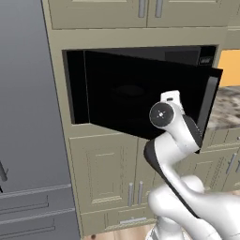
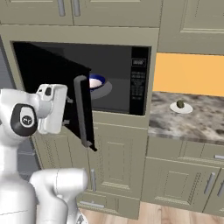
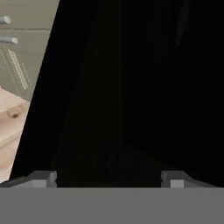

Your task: Remove the kiwi from the bowl and place it on the small plate. Then place the bowl with only the steak in the microwave, close the door, and press the start button to microwave the steak.

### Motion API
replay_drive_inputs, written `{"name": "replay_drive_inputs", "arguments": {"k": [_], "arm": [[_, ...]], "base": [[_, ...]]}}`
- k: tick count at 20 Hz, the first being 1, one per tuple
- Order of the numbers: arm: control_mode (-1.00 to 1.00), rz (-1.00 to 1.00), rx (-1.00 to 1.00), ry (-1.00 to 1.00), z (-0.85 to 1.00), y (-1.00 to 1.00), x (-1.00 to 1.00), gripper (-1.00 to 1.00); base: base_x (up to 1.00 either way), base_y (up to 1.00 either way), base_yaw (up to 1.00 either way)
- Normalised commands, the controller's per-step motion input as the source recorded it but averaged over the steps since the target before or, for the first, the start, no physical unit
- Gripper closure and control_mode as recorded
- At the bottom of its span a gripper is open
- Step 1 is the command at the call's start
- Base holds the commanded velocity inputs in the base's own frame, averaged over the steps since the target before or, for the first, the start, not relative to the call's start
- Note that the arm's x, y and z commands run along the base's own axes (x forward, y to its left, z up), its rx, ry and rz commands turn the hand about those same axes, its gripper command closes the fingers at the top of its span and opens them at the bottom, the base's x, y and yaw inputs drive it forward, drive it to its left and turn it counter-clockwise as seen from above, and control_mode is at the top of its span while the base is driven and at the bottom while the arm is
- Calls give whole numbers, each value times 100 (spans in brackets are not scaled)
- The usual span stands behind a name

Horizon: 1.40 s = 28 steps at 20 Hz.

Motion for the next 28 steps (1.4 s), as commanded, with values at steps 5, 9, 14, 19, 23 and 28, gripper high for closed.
{"name": "replay_drive_inputs", "arguments": {"k": [5,9,14,19,23,28], "arm": [[-100,0,11,0,20,-18,90,-100],[-100,0,8,0,7,-11,89,-100],[-100,2,8,0,0,-10,80,-100],[-100,3,9,0,0,-12,73,-100],[-100,4,8,0,0,-8,63,-100],[-100,6,9,1,0,-5,56,-100]], "base": [[0,0,0],[0,0,0],[0,0,0],[0,0,0],[0,0,0],[0,0,0]]}}
